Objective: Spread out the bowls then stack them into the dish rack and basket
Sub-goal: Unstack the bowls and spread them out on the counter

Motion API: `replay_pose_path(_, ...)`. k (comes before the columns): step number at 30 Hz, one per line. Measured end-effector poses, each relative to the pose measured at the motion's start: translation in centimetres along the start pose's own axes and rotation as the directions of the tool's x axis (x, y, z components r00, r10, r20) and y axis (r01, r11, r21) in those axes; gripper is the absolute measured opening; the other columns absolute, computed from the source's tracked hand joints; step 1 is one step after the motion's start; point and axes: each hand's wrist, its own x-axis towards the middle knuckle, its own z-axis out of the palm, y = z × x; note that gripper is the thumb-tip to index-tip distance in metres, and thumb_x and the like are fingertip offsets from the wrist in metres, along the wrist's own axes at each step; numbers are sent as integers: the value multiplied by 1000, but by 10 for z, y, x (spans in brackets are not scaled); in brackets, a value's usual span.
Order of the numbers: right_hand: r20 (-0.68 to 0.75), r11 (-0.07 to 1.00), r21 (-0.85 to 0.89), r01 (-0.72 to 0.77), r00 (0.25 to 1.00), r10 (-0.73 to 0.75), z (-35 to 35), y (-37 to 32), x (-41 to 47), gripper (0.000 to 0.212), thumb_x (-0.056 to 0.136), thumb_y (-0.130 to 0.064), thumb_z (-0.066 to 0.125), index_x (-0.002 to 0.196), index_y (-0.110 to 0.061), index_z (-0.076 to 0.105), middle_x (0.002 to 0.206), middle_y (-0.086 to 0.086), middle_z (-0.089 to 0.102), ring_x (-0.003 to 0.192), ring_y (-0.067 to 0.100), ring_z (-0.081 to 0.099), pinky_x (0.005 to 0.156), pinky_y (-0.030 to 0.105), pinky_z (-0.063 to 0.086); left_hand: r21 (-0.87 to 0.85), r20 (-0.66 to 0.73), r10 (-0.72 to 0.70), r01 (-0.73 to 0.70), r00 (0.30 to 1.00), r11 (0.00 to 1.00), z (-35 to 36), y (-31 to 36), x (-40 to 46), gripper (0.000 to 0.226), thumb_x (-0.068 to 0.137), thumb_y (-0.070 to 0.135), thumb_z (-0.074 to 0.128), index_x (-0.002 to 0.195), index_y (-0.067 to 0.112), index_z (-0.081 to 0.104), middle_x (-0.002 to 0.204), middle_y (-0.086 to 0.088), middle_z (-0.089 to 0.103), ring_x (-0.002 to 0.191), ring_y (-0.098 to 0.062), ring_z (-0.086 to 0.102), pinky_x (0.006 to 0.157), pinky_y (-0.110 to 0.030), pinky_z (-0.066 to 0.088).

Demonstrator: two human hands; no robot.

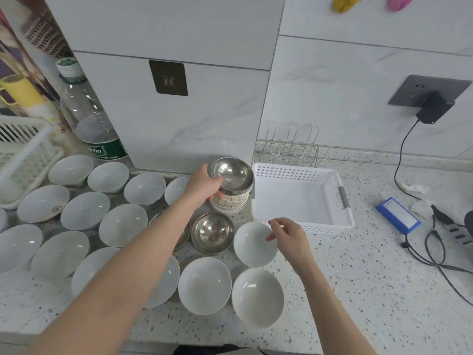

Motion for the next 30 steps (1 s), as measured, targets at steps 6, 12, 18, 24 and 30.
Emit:
replay_pose_path(6,-29,999,23,-37,999,38,4,6,-3,18,92,-27,53,83,-24,69,68,-5,73,67,6,59,60,24,47,-95,41,10,-6,999,995,-2,-3,1,47,96,14,54,140,25,42,79,-13,70,28,-3,49,28,-16,24)
replay_pose_path(12,-45,996,58,-63,997,66,4,3,8,15,92,-26,54,88,-26,68,68,-4,74,62,-2,56,69,29,45,-205,79,27,-10,997,979,-15,-1,-7,56,95,5,51,144,31,39,70,-16,71,28,-4,44,30,-17,24)
replay_pose_path(18,-38,999,38,-27,999,29,17,-28,38,22,93,-28,49,105,-23,67,68,-6,73,75,14,65,67,33,47,-352,53,67,-44,996,935,-43,-14,-24,54,93,3,55,138,31,45,62,-12,72,38,-8,50,31,-17,25)
replay_pose_path(24,-1,994,-67,-86,996,86,47,-57,77,62,92,-44,51,142,-9,43,68,-3,69,92,17,60,80,33,40,-454,-44,32,-49,999,890,-67,-38,-37,45,94,2,54,128,31,51,69,-10,72,50,-11,66,32,-16,25)
replay_pose_path(30,24,978,-159,-135,990,141,67,-65,89,41,85,-25,50,123,-10,51,68,-1,68,86,22,68,72,34,49,-469,-59,-5,-23,998,883,-76,-60,-44,42,95,5,55,123,36,52,64,-9,71,50,-10,65,33,-17,23)
